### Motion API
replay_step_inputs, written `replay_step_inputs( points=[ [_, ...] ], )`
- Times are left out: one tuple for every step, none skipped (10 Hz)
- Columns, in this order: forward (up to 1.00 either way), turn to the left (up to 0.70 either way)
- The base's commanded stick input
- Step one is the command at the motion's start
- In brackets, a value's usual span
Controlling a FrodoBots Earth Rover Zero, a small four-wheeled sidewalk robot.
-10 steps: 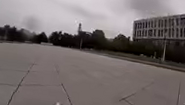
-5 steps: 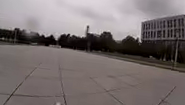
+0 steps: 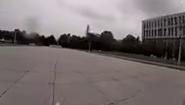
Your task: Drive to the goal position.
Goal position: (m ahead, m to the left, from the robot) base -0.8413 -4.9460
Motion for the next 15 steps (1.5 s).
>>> replay_step_inputs(
  points=[
    [0.85,0.20],
    [0.85,0.34],
    [0.85,0.34],
    [0.85,0.17],
    [0.85,0.00],
    [0.85,0.06],
    [0.85,0.27],
    [0.85,0.33],
    [0.85,0.24],
    [0.85,0.11],
    [0.85,0.00],
    [0.85,0.00],
    [0.85,0.00],
    [0.85,0.00],
    [0.85,0.00]
  ],
)
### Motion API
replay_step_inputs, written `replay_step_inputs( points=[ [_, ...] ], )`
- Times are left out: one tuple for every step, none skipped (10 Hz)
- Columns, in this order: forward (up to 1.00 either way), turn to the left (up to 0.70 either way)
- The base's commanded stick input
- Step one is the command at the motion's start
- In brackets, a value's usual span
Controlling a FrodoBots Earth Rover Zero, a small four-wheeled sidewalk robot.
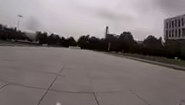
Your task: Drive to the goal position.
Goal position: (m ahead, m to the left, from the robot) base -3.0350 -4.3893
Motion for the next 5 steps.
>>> replay_step_inputs(
  points=[
    [0.85,0.00],
    [0.85,0.00],
    [0.85,0.00],
    [0.85,0.00],
    [0.85,0.00]
  ],
)
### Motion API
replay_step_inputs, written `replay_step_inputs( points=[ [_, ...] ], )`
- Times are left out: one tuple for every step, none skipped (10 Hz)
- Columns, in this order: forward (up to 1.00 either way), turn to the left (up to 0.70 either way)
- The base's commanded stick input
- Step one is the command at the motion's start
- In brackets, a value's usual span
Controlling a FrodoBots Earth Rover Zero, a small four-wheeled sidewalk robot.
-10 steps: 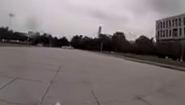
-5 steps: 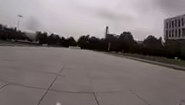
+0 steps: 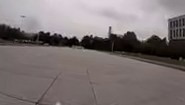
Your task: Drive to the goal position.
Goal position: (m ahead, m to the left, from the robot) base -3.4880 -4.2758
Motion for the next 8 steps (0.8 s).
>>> replay_step_inputs(
  points=[
    [0.85,0.00],
    [0.85,0.00],
    [0.85,0.00],
    [0.85,0.00],
    [0.85,0.00],
    [0.85,0.00],
    [0.85,0.00],
    [0.85,0.00]
  ],
)
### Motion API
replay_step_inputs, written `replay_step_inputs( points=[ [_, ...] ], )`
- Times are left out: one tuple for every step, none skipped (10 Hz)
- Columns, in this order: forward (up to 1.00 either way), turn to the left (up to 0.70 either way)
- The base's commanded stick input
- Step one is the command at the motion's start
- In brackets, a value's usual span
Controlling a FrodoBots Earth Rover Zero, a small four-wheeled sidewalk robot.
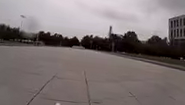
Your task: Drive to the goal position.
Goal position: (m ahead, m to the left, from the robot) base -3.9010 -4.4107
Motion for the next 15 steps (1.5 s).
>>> replay_step_inputs(
  points=[
    [0.85,0.00],
    [0.85,0.00],
    [0.85,0.00],
    [0.85,-0.13],
    [0.85,-0.27],
    [0.85,-0.03],
    [0.85,0.00],
    [0.85,-0.07],
    [0.85,-0.06],
    [0.85,-0.01],
    [0.85,0.00],
    [0.85,0.00],
    [0.85,0.00],
    [0.85,0.00],
    [0.85,0.00]
  ],
)
